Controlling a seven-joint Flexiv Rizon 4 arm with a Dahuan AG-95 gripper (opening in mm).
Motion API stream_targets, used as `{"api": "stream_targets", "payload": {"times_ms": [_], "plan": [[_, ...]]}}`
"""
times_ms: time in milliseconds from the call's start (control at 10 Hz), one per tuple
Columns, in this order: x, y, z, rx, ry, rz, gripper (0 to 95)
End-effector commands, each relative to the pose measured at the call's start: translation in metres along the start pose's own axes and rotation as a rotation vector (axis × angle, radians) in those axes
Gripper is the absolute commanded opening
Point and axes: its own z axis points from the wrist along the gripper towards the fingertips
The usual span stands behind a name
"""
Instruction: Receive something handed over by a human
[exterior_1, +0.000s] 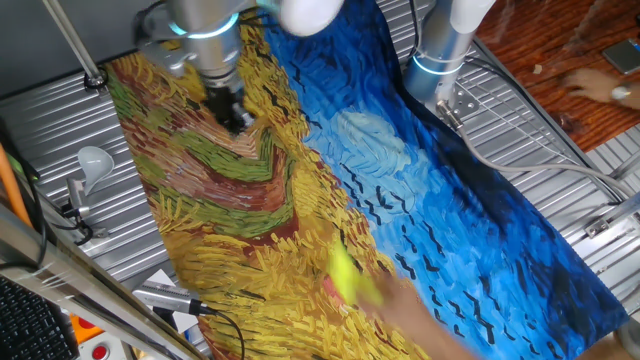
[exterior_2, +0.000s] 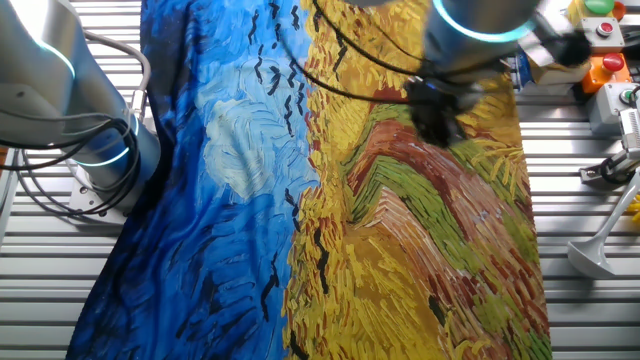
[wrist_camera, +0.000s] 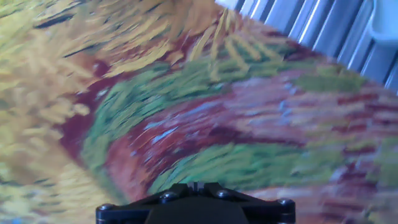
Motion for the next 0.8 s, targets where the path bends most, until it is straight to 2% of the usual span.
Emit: {"api": "stream_targets", "payload": {"times_ms": [100,200,400,500,600,700,800], "plan": [[-0.003,-0.005,0.001,0.003,0.007,0.005,0.0],[-0.003,-0.005,0.001,0.0,0.006,0.008,0.0],[-0.003,-0.005,0.001,-0.006,0.023,0.009,0.0],[-0.002,0.0,0.0,-0.013,0.019,0.009,38.0],[-0.001,0.01,-0.002,-0.021,0.012,0.005,57.0],[-0.001,0.015,-0.004,-0.03,0.007,0.009,57.0],[-0.004,0.025,-0.012,-0.036,-0.002,0.014,76.0]]}}
